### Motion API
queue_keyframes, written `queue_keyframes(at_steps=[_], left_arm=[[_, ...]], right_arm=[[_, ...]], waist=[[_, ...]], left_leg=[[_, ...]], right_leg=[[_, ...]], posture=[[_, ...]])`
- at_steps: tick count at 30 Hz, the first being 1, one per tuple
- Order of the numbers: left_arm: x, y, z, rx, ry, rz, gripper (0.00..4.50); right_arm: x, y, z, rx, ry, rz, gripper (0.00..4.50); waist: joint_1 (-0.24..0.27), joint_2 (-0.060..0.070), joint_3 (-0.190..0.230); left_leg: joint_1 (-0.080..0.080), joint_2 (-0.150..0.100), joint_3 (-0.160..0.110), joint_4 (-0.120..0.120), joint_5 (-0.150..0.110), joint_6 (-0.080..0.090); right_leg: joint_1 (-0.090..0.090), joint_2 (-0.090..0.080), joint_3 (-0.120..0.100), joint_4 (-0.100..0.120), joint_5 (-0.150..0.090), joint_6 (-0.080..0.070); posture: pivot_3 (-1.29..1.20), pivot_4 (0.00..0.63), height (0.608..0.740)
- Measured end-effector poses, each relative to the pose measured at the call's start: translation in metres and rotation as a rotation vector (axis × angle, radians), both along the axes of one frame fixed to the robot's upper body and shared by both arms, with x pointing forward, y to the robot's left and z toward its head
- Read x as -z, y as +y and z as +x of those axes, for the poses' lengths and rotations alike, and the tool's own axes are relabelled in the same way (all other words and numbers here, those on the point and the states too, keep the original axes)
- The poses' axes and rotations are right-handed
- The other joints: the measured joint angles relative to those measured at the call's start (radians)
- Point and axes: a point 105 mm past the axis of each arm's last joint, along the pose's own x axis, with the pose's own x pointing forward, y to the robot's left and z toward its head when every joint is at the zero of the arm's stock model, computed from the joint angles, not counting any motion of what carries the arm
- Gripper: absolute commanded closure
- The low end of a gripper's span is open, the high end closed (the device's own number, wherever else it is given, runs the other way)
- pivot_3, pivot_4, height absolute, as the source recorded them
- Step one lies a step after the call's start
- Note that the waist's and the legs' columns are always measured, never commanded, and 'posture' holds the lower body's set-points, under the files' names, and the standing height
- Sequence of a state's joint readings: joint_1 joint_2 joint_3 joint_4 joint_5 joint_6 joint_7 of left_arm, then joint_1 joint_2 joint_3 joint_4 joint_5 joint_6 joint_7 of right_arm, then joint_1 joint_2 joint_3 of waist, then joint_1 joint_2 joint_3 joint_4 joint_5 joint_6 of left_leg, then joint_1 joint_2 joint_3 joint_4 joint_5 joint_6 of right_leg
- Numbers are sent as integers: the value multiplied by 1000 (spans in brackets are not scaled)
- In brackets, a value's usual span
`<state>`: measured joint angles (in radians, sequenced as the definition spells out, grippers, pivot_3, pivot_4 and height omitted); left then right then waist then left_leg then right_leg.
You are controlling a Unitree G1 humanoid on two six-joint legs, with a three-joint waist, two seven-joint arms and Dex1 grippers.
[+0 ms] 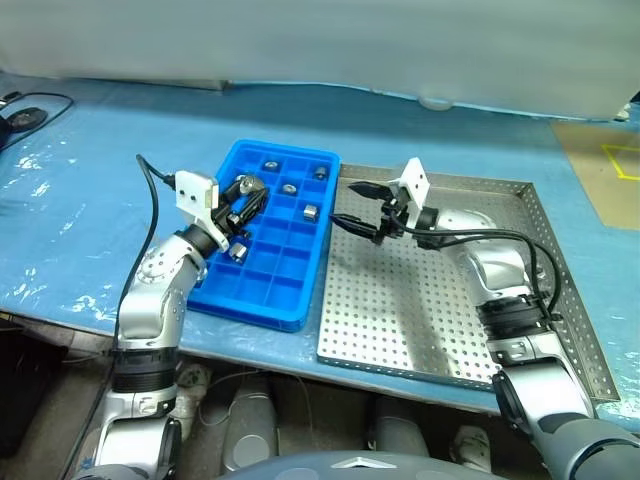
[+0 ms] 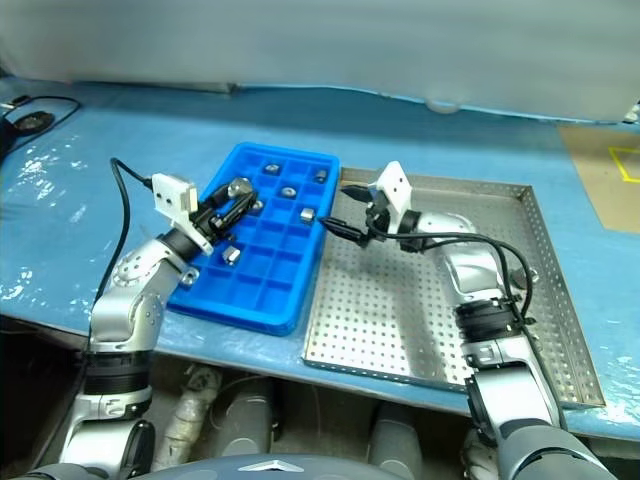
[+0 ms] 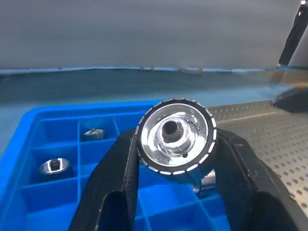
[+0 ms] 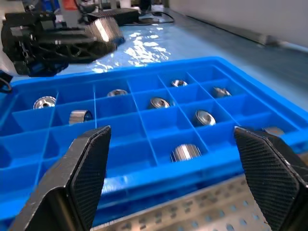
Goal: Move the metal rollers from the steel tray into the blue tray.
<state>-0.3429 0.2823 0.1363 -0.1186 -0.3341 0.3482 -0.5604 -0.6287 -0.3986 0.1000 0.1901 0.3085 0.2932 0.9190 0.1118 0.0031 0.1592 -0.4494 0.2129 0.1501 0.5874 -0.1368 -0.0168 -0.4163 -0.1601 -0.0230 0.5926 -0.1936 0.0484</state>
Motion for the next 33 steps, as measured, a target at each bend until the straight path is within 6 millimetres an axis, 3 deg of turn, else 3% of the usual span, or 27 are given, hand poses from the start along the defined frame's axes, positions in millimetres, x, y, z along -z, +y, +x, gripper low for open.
queue_keyframes(at_steps=[9,18,26,29,33], left_arm=[[27,-12,9,65,103,129,2643],[56,-2,11,11,197,226,2643],[51,3,12,-23,192,209,26],[32,-6,15,25,138,135,26],[6,-39,7,216,46,67,26]], right_arm=[[11,-5,0,29,5,-21,202],[22,-16,-3,87,15,-38,202],[19,-14,0,105,-10,-31,202],[12,-24,10,201,-22,16,202],[-3,-62,26,429,-51,88,202]], waist=[[-12,0,0],[-24,0,0],[-18,0,0],[-14,0,0],[-17,0,0]], left_leg=[[7,12,0,-22,14,-17],[10,13,2,-25,14,-19],[10,13,2,-25,15,-19],[9,12,2,-25,15,-19],[10,12,3,-25,15,-19]], right_leg=[[-7,16,1,0,0,-3],[-8,18,4,0,0,-4],[-8,18,4,1,1,-6],[-8,17,4,1,1,-6],[-8,17,4,0,1,-6]], posture=[[30,150,740],[19,150,740],[21,150,740],[-16,150,740],[-86,150,740]])
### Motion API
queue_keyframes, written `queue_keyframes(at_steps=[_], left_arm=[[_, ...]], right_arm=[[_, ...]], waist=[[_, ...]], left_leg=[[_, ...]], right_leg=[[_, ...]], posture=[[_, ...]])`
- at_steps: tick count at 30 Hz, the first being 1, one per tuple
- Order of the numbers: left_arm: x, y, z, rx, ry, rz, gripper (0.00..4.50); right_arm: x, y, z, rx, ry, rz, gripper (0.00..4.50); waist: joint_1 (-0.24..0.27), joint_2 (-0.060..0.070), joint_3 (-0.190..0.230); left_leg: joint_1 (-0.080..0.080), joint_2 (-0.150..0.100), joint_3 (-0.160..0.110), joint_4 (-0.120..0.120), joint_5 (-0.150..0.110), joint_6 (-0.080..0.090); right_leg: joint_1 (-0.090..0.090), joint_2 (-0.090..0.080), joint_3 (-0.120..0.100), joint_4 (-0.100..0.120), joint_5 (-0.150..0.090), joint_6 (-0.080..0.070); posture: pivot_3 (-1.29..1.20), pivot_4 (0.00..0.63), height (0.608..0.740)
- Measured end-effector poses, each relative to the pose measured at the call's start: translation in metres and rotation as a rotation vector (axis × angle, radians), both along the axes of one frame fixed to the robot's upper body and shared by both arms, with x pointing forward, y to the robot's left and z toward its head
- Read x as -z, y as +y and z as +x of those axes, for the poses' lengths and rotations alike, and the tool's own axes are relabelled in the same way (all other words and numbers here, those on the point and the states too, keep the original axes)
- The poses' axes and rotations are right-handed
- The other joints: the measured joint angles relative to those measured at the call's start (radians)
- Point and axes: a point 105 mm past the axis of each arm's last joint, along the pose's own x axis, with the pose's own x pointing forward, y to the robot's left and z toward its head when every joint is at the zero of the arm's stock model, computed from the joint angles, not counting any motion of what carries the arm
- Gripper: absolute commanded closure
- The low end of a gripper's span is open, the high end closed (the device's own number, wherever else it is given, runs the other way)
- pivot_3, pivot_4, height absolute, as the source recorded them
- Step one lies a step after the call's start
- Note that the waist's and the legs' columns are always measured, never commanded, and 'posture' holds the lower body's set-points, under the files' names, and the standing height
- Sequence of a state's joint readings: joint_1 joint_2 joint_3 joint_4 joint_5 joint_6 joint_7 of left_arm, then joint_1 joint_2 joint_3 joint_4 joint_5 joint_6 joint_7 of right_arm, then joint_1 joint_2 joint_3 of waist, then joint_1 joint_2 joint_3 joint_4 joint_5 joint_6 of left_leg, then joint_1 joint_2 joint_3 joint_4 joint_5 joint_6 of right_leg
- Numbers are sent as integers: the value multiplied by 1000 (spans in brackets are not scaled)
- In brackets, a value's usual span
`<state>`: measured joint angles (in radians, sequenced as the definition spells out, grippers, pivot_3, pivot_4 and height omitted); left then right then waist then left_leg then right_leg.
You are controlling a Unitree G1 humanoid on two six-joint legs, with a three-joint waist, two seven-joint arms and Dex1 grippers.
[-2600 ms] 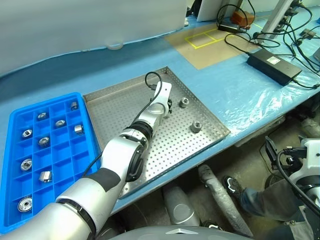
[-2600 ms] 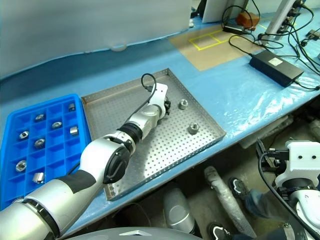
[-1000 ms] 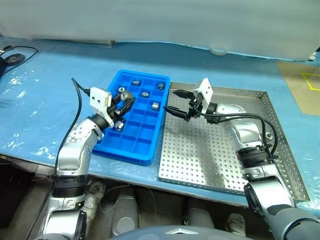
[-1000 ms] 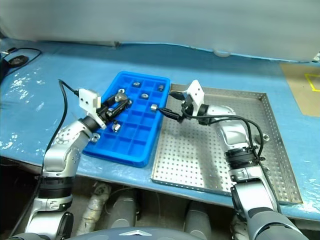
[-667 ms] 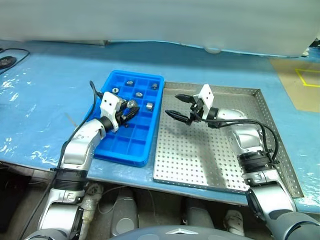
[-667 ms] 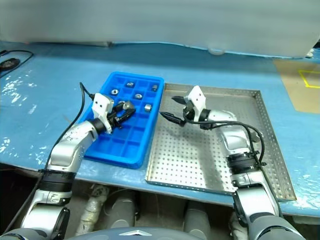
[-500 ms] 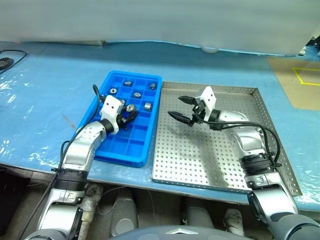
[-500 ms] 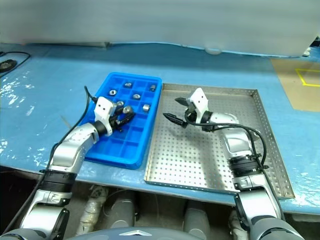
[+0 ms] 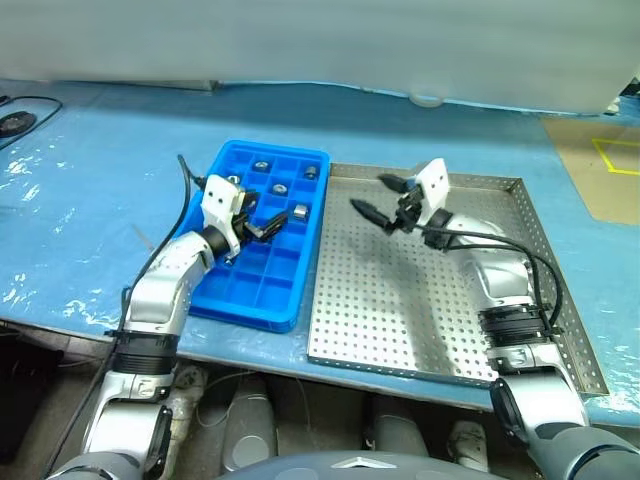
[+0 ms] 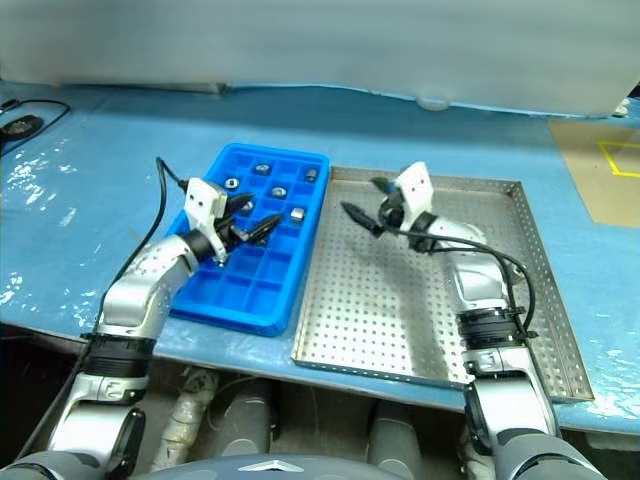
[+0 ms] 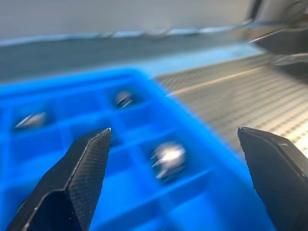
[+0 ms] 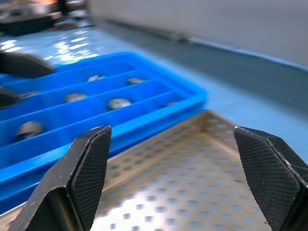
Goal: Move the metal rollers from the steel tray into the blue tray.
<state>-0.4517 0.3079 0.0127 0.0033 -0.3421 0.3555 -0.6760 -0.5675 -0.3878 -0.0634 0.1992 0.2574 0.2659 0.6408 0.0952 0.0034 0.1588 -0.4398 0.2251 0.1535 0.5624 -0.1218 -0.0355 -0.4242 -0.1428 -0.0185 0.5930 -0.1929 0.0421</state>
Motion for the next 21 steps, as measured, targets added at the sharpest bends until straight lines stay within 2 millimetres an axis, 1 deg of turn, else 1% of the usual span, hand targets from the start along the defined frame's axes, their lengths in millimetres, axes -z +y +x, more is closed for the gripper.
queue_keyframes(at_steps=[3,4,6,8,9,11,14,17,21], left_arm=[[-8,-25,-5,139,-21,-26,26],[-9,-33,-6,177,-28,-24,26],[-6,-42,-4,215,-23,-23,26],[-1,-50,-3,239,-11,-32,26],[-1,-57,-2,266,-6,-41,26],[-5,-66,-2,301,-17,-53,26],[-10,-75,-1,353,-37,-69,26],[-9,-82,0,391,-29,-83,26],[-7,-94,-1,435,-32,-90,26]], right_arm=[[-2,-35,5,168,1,14,202],[1,-46,1,208,10,5,202],[12,-64,-7,268,43,-5,202],[23,-79,-15,325,83,-16,202],[27,-90,-19,375,100,-29,202],[30,-109,-24,456,119,-48,202],[30,-141,-39,581,135,-72,202],[32,-156,-50,643,161,-82,202],[44,-165,-62,673,243,-60,202]], waist=[[-3,0,0],[-4,0,0],[-12,0,0],[-28,0,0],[-33,0,0],[-47,0,0],[-63,0,0],[-89,0,0],[-114,0,0]], left_leg=[[1,0,1,-1,2,-3],[1,0,1,-1,2,-3],[1,0,3,-1,1,-2],[2,0,5,-1,1,-2],[2,0,7,-1,1,-1],[2,0,9,0,0,0],[5,0,13,-1,-2,4],[7,0,18,0,-4,6],[4,0,21,0,-5,8]], right_leg=[[0,0,1,0,0,0],[0,0,1,-1,0,0],[0,1,3,-2,0,0],[0,1,5,-3,0,0],[-1,1,7,-3,0,1],[-1,0,9,-3,1,1],[-2,1,12,-3,1,2],[-3,1,17,-4,1,3],[-8,1,20,-4,2,4]], posture=[[-153,150,740],[-177,150,740],[-207,150,740],[-240,150,740],[-270,150,740],[-299,150,740],[-335,150,740],[-376,150,740],[-392,150,740]])
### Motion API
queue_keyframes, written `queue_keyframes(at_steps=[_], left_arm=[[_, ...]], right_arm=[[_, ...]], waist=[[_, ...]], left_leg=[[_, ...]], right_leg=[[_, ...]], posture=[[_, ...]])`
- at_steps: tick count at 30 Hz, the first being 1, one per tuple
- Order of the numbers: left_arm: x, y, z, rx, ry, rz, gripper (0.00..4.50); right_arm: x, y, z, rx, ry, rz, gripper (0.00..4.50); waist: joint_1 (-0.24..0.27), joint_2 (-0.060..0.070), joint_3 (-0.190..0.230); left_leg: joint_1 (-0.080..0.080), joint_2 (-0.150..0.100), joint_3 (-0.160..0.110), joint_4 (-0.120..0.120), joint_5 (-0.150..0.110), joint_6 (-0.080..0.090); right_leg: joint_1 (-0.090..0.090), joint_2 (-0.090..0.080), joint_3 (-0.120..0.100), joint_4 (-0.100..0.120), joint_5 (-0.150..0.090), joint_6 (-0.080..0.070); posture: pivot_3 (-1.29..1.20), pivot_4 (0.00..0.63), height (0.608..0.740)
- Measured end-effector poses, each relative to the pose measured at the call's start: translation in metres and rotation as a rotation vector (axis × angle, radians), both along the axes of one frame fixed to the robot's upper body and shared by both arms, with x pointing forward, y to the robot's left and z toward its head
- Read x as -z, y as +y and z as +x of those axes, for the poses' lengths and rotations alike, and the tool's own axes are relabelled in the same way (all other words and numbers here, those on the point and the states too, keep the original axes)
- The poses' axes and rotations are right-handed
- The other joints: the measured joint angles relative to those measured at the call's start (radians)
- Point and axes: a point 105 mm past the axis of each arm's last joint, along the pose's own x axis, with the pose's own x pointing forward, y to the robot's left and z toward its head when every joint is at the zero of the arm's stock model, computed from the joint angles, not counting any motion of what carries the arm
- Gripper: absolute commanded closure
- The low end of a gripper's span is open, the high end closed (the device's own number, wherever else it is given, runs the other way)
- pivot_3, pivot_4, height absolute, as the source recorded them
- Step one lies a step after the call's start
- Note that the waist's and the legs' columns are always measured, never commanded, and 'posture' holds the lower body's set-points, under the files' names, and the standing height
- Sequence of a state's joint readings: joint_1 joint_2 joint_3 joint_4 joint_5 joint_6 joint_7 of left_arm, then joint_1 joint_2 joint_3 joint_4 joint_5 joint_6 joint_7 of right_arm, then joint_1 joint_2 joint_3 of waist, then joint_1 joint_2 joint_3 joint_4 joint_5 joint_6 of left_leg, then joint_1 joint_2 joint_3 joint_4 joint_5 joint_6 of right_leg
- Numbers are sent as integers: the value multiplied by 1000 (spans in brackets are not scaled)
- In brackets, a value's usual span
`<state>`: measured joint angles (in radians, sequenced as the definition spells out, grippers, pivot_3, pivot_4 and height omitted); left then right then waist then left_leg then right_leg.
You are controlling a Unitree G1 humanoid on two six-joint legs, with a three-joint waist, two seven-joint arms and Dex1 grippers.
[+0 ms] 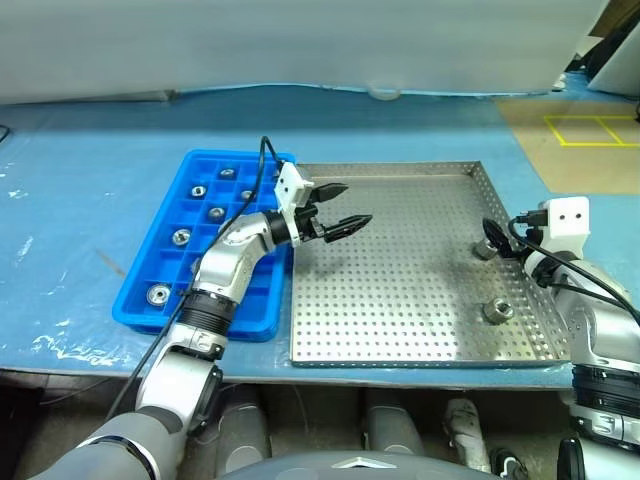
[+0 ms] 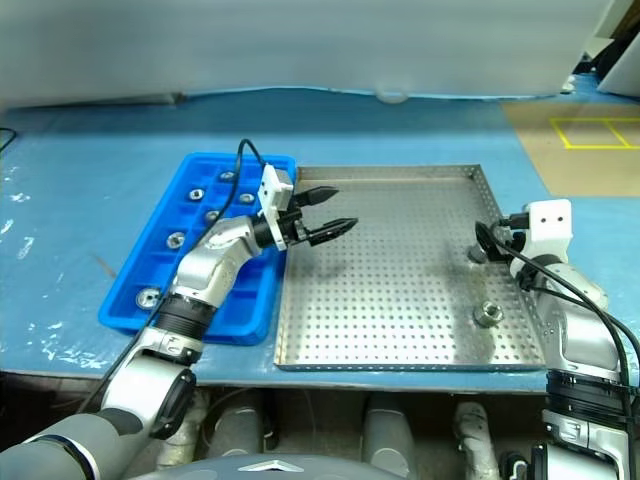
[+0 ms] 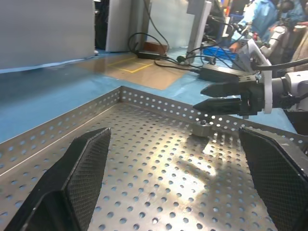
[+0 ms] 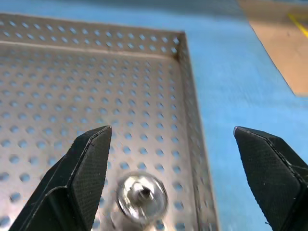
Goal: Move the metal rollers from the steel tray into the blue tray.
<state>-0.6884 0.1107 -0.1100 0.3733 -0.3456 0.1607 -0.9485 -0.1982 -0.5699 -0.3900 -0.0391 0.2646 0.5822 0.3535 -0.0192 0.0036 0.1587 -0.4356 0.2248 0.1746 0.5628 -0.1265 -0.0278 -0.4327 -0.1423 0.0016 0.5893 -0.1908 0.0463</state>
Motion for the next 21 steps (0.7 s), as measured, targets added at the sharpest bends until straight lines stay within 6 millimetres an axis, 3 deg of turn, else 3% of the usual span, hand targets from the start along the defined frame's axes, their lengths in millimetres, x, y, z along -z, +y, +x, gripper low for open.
queue_keyframes(at_steps=[6,11,21], left_arm=[[-1,-6,2,12,-13,-7,26],[1,-6,2,11,-13,-5,26],[10,11,3,-62,-12,18,26]], right_arm=[[1,9,-1,-39,23,69,202],[-2,14,11,-56,30,86,202],[31,17,29,-59,165,111,202]], waist=[[-11,0,0],[-8,0,0],[15,0,0]], left_leg=[[-1,0,1,1,-1,1],[-2,0,1,2,-1,2],[-2,0,1,2,-1,2]], right_leg=[[-2,0,1,0,1,0],[-2,0,1,0,1,0],[-2,0,1,0,1,-1]], posture=[[-372,150,740],[-328,150,740],[-255,150,740]])
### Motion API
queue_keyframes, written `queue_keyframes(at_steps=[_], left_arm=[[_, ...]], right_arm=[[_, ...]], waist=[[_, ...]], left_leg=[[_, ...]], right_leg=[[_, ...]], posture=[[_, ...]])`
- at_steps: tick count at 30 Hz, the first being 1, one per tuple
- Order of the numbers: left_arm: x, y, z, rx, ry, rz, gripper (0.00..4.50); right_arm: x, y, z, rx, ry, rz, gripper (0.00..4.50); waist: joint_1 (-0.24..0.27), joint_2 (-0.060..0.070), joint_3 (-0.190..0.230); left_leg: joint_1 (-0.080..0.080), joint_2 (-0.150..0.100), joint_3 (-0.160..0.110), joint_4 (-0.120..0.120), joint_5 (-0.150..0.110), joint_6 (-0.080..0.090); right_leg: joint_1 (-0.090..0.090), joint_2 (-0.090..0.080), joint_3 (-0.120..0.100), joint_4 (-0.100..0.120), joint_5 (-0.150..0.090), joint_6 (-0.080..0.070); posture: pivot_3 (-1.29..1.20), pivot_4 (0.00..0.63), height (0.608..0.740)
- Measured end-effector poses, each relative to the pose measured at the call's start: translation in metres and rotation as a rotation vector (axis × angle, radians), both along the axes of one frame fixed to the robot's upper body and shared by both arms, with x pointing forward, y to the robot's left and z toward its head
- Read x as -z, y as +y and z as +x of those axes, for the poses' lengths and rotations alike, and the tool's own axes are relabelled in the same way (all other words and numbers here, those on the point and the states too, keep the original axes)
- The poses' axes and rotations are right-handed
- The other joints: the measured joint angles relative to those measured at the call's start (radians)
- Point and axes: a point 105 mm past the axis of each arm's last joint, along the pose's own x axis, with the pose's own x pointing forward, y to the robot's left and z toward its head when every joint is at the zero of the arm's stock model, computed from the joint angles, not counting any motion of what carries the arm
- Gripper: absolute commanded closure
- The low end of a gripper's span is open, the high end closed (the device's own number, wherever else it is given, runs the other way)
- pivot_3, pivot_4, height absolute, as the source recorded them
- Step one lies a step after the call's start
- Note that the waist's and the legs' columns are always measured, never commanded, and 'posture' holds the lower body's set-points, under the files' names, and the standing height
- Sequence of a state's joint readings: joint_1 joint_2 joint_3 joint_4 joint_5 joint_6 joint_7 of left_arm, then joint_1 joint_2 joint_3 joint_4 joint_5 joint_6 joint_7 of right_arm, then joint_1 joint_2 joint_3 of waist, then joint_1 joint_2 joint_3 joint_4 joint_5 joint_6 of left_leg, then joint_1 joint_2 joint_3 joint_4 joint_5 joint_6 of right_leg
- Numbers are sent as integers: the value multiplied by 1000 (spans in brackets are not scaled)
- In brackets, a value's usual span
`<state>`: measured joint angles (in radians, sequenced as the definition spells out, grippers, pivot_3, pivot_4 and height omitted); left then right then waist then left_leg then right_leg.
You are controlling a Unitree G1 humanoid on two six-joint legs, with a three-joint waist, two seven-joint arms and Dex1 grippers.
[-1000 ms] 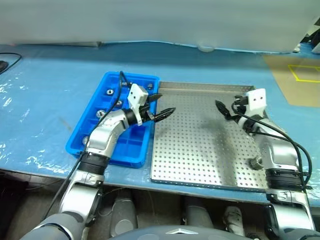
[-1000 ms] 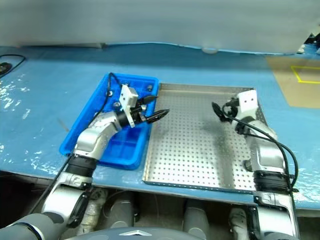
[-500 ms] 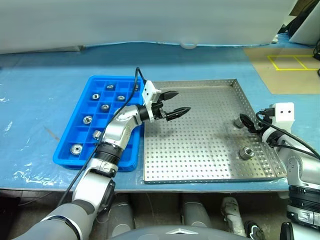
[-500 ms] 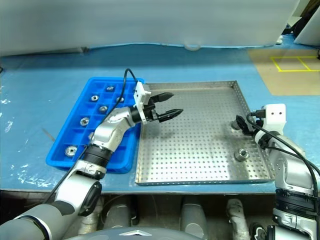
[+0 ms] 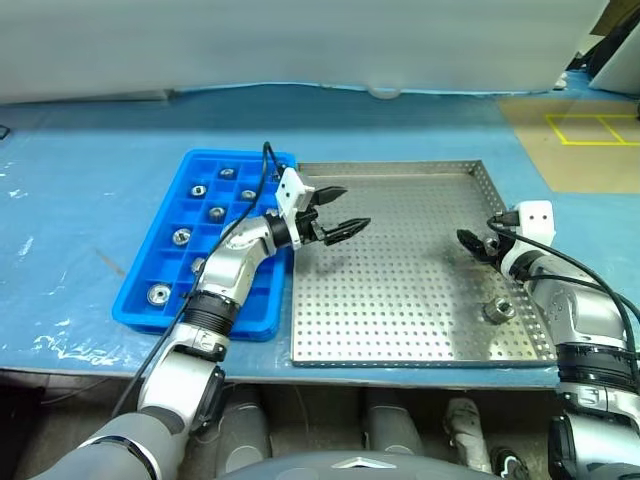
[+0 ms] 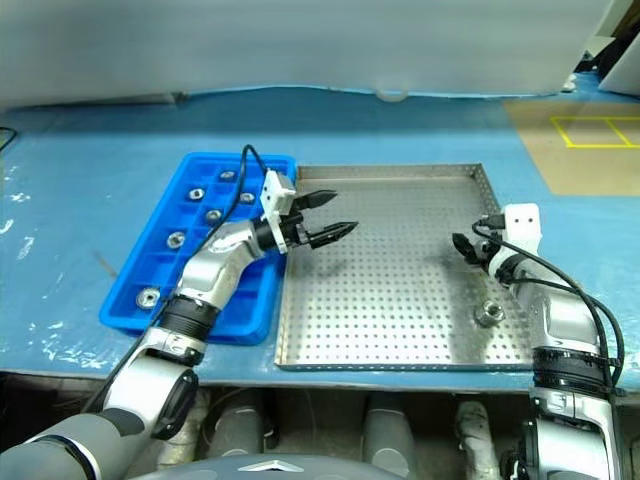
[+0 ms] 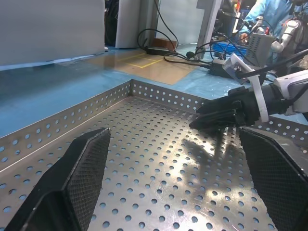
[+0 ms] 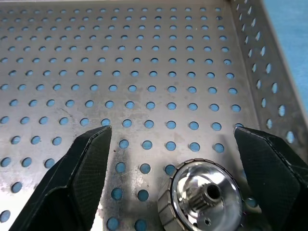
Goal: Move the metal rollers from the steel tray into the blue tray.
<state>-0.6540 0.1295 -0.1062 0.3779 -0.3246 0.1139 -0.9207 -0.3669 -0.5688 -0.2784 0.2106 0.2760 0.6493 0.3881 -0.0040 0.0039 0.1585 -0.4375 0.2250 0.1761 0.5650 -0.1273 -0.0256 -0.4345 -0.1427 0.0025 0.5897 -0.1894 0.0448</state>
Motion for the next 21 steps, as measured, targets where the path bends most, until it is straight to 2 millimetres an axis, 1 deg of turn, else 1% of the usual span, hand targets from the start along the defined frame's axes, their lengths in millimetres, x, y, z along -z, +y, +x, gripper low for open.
queue_keyframes(at_steps=[3,6,10,11,12,18,20,21], left_arm=[[-1,6,0,-26,-12,7,26],[-3,11,2,-52,-19,9,0],[-2,16,3,-71,-19,13,0],[-2,16,3,-74,-19,13,0],[-2,17,3,-79,-18,12,0],[-2,20,4,-89,-20,13,0],[-2,21,5,-91,-20,12,0],[-3,23,5,-94,-19,13,0]], right_arm=[[6,0,5,-11,29,-52,202],[7,-1,6,-20,37,-68,818],[9,-3,5,-25,39,-71,2109],[9,-4,4,-24,41,-75,2530],[9,-6,3,-24,43,-82,2850],[9,-9,-3,-34,39,-90,2828],[8,-3,-3,-58,24,-66,2828],[7,5,-3,-87,8,-40,2828]], waist=[[4,0,0],[12,0,0],[21,0,0],[23,0,0],[27,-1,0],[32,-1,-1],[31,-1,-1],[30,-1,-1]], left_leg=[[0,0,0,0,0,0],[2,0,0,1,0,0],[4,0,0,1,0,0],[4,0,0,1,0,0],[4,0,0,1,0,0],[5,0,0,1,0,0],[4,0,0,0,0,0],[4,1,0,0,0,0]], right_leg=[[1,0,0,0,0,0],[3,0,0,0,0,0],[5,0,0,0,1,-1],[5,0,0,0,1,-1],[6,0,0,0,1,-1],[6,0,0,0,1,-1],[5,0,0,0,1,-1],[4,0,0,0,1,-1]], posture=[[-219,150,740],[-205,150,740],[-201,150,740],[-201,150,740],[-204,150,740],[-207,150,740],[-205,150,740],[-205,150,740]])
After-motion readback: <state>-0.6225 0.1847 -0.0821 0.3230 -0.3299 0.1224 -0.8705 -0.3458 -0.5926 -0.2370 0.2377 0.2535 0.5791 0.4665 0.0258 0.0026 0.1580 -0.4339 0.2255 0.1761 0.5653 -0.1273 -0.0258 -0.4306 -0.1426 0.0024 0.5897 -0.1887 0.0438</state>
